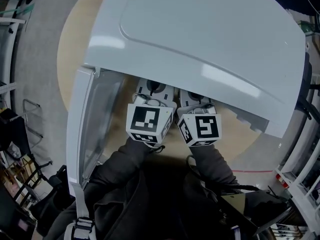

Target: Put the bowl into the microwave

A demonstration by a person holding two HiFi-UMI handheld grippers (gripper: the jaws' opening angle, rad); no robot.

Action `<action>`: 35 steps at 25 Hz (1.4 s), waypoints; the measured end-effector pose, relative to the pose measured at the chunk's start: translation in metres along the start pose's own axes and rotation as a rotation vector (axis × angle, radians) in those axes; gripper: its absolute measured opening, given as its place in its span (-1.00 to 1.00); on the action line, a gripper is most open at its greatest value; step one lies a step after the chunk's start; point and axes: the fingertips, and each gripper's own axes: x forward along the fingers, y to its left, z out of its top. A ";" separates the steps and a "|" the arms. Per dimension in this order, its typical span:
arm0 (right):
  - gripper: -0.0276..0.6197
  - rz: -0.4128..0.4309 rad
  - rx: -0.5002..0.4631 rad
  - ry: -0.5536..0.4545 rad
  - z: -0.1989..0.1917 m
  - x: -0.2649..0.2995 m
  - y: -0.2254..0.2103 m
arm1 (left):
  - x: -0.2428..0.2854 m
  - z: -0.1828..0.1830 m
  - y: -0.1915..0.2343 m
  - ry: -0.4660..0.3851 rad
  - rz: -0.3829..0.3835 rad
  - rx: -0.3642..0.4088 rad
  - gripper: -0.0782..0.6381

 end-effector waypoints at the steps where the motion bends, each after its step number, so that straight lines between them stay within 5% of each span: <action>1: -0.89 0.003 0.003 -0.002 0.001 0.000 0.001 | 0.000 0.001 0.000 -0.003 -0.001 -0.003 -0.76; 18: -0.88 0.113 0.108 0.041 -0.028 -0.110 0.057 | -0.101 -0.018 -0.067 -0.025 -0.047 -0.043 -0.76; 26: -0.88 0.225 0.056 -0.026 -0.013 -0.216 0.108 | -0.209 0.006 -0.135 -0.170 -0.006 0.078 -0.76; 35: -0.88 0.214 -0.072 -0.177 0.012 -0.366 0.133 | -0.336 0.008 -0.218 -0.248 0.095 0.152 -0.76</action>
